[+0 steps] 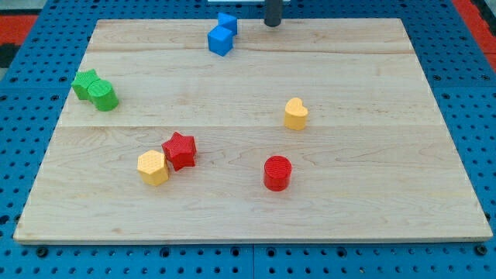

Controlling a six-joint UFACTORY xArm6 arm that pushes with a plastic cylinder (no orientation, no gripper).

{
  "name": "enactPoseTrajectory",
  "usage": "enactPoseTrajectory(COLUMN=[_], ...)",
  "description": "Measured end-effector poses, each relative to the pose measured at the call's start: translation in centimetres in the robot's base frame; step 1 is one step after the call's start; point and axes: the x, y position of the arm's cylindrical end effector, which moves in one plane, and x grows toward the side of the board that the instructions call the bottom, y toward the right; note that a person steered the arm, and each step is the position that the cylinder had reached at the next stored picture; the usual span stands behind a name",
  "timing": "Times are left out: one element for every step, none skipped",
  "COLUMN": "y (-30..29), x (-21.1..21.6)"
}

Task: Move the triangle to the left of the blue cube

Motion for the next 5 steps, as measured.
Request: enactPoseTrajectory(y=[-1.8,-5.1,-11.0,-14.5,-14.3], x=[0.0,0.1,0.0,0.0,0.0])
